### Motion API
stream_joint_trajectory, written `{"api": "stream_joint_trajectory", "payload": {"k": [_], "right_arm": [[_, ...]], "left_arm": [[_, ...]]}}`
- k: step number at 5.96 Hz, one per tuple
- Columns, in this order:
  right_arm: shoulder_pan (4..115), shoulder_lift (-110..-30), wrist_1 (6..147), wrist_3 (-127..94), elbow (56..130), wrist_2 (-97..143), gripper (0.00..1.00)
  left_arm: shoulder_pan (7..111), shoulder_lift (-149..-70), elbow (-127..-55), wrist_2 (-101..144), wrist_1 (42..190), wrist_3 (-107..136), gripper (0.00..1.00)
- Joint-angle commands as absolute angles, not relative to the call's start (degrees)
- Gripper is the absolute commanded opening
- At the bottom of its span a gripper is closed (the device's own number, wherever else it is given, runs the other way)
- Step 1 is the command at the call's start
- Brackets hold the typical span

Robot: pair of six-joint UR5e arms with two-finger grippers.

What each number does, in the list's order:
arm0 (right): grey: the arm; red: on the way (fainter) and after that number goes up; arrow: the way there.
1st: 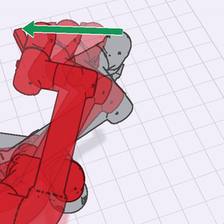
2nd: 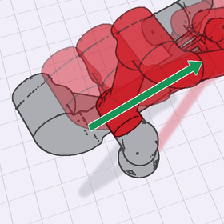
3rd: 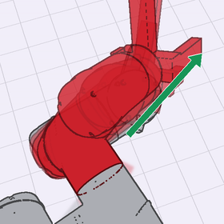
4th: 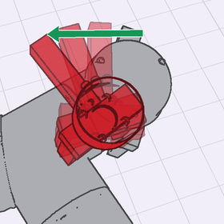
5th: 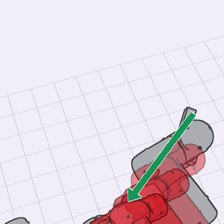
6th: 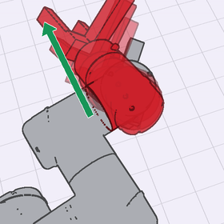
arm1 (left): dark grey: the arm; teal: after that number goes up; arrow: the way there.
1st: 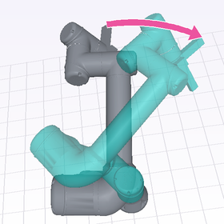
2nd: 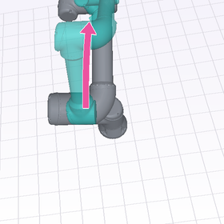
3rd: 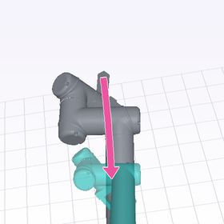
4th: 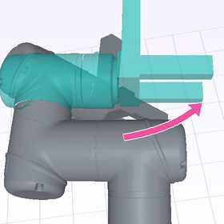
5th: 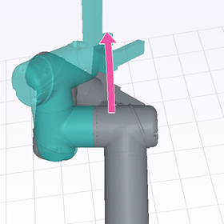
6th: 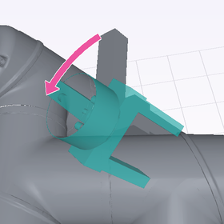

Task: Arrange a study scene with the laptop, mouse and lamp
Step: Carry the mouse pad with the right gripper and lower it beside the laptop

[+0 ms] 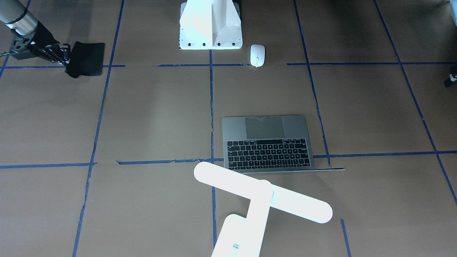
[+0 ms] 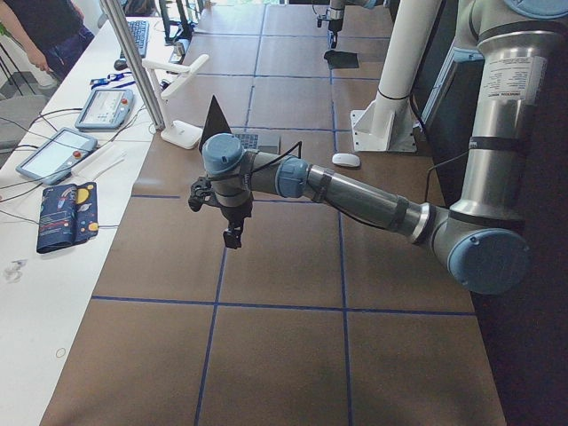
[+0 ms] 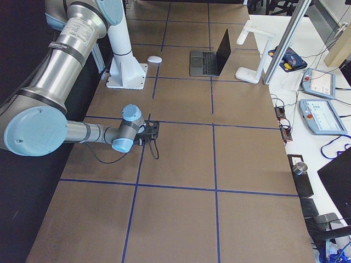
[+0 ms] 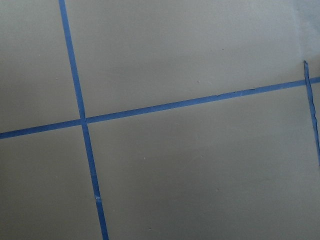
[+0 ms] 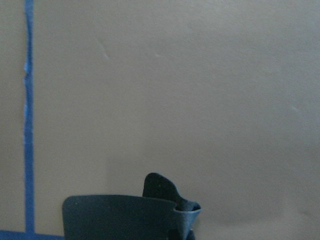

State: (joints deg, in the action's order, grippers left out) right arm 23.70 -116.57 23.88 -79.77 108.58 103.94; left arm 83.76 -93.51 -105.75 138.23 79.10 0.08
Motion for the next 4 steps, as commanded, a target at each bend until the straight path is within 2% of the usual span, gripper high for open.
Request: {"api": "stream_joint_trajectory", "payload": {"k": [1, 2, 3, 4], "right_arm": [[28.80, -103.78, 31.42, -80.07, 108.37, 104.32, 0.00], [31.18, -96.05, 38.43, -80.16, 108.20, 104.85, 0.00], [34.16, -84.49, 49.37, -80.33, 106.54, 105.38, 0.00], [35.58, -73.93, 58.01, -80.42, 102.26, 105.47, 0.00]], "left_arm": [[83.76, -93.52, -105.82, 138.34, 79.19, 0.09, 1.00], [83.76, -93.52, -105.73, 138.25, 79.19, 0.17, 1.00], [83.76, -93.60, -105.73, 138.34, 79.10, 0.35, 1.00], [83.76, -93.60, -105.73, 138.34, 79.19, 0.35, 1.00]]}}
